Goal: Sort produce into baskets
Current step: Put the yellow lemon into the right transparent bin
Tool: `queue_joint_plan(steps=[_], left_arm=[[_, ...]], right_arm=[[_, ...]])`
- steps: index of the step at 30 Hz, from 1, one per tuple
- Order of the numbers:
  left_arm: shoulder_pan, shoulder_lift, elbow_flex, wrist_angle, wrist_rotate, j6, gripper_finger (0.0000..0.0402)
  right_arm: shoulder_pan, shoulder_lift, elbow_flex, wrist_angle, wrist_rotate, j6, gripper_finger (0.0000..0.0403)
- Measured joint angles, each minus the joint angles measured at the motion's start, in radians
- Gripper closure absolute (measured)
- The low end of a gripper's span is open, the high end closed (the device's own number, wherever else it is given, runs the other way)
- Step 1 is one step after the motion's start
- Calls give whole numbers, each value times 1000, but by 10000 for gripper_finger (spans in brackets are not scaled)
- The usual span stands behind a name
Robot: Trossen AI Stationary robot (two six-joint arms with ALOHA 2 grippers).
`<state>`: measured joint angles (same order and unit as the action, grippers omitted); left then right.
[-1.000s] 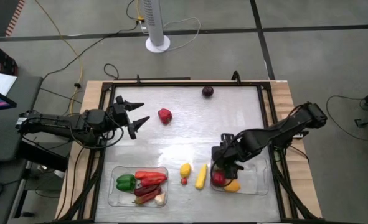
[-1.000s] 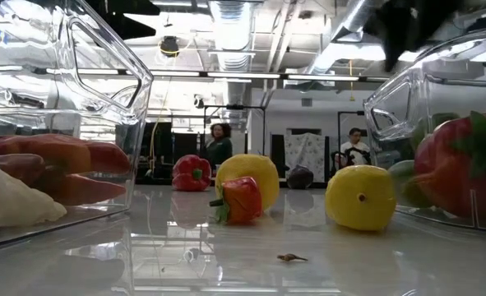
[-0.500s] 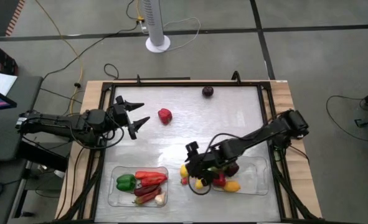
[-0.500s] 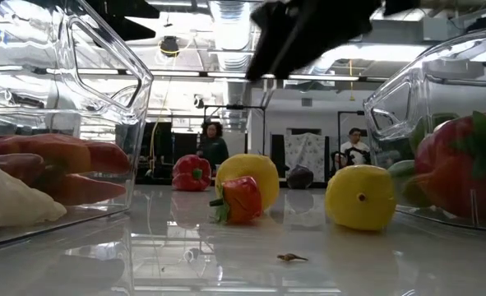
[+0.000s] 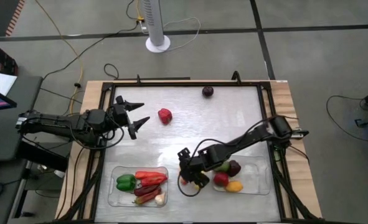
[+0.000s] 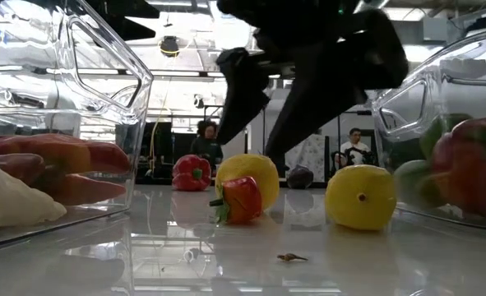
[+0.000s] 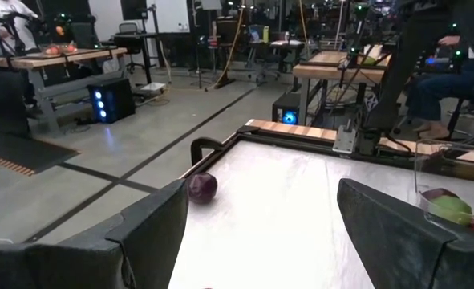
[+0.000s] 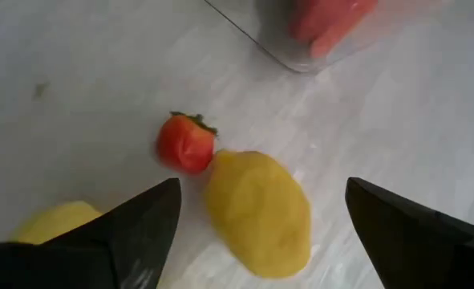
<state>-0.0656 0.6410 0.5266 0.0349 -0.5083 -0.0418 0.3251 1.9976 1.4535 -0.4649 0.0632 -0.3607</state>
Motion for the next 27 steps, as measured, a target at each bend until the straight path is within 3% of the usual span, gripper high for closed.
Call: queue_joint_plan(steps=[15,27], left_arm=[[0,0,0,0,1,3,95],[0,0,0,-9,1,2,95]], right_arm=[[-69,42,41,-26,-159,-32,84],[-68,105,39,-26,-165,-57,105]])
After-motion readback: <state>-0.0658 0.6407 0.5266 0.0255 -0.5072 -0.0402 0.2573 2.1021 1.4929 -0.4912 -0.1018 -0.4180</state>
